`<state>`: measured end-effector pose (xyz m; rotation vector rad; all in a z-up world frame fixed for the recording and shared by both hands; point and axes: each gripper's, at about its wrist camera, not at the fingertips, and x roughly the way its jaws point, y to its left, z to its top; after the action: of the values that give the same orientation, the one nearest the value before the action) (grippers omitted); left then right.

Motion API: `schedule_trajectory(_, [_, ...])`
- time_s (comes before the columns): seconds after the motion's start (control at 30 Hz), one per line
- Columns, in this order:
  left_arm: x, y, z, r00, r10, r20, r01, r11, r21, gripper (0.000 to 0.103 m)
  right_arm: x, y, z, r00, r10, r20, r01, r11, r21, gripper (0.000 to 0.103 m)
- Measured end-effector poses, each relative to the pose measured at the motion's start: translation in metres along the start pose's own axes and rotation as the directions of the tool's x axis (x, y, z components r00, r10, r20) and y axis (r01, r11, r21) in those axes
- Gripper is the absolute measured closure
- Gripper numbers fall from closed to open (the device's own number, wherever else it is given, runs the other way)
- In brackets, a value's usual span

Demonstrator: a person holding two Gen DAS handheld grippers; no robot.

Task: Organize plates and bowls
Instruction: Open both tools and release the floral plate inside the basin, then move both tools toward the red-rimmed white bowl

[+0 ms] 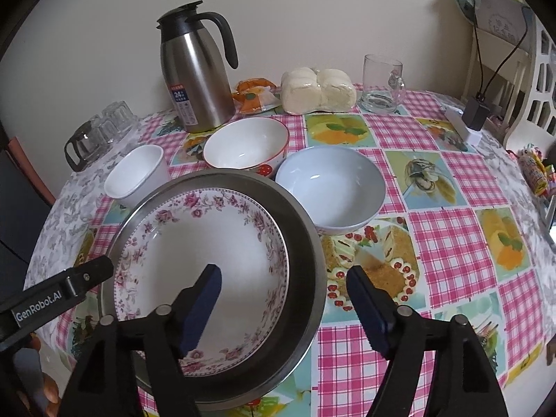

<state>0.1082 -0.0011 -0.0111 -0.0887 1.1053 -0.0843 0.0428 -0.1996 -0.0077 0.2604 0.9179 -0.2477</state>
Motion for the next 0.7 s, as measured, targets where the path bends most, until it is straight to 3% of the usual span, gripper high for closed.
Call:
schedule_trajectory(0.5, [0.001, 0.003, 0.002, 0.995, 0.094, 0.040, -0.094, 0.995, 0.011, 0.015, 0.001, -0.009, -0.001, 1.000, -0.020, 0.006, 0.020, 0.999, 0.027, 0.000])
schedule_trajectory(0.7, [-0.001, 0.004, 0.002, 0.990, 0.128, 0.067, -0.128, 0.992, 0.009, 0.013, 0.001, -0.011, -0.002, 1.000, -0.016, 0.006, 0.016, 0.999, 0.030, 0.000])
